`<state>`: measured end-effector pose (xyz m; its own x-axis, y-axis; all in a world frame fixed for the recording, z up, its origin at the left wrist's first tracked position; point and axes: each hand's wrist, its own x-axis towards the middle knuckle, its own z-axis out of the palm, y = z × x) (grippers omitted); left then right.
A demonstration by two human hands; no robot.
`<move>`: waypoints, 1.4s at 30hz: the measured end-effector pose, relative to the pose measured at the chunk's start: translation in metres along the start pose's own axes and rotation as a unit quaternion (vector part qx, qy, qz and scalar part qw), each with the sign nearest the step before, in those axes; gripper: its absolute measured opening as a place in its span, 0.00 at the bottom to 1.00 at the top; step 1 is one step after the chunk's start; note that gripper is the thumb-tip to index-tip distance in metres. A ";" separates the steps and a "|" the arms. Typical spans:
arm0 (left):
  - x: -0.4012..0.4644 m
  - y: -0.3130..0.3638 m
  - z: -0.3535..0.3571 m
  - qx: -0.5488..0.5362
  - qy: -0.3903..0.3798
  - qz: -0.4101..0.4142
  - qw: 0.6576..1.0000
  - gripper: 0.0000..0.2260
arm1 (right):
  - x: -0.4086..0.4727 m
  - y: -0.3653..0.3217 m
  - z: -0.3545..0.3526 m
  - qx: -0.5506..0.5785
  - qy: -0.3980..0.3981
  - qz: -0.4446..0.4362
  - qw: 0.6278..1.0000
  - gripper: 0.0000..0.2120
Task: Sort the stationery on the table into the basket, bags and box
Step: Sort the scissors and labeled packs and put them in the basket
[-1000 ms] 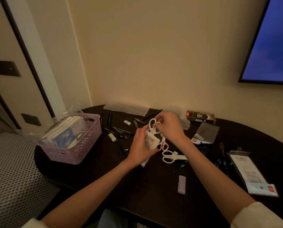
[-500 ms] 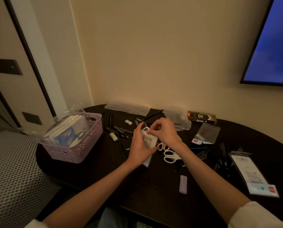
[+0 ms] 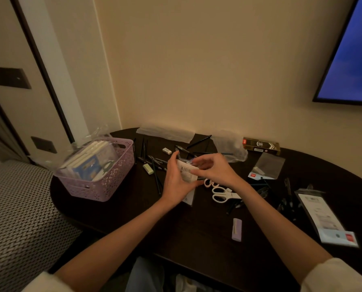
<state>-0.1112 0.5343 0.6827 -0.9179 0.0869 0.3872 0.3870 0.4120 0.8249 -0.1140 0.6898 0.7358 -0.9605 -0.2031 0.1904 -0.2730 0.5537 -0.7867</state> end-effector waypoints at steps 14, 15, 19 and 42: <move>0.004 -0.007 -0.025 -0.095 -0.031 -0.086 0.991 0.23 | -0.001 -0.001 0.011 0.102 0.137 0.017 0.985 0.05; 0.004 -0.007 -0.026 -0.099 -0.032 -0.089 0.991 0.23 | -0.001 -0.002 0.012 0.151 0.138 0.035 0.978 0.06; 0.002 -0.004 -0.029 -0.109 -0.040 -0.092 0.989 0.19 | -0.002 -0.003 0.014 0.225 0.116 0.065 0.965 0.05; 0.002 0.003 -0.053 -0.213 -0.101 -0.073 0.969 0.08 | -0.020 0.007 0.002 0.172 0.001 -0.023 0.985 0.12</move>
<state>-0.1073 0.4872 0.7077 -0.9471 0.2504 0.2007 0.2136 0.0251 0.9766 -0.0970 0.6963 0.7252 -0.9479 -0.2191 0.2313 -0.2817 0.2374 -0.9297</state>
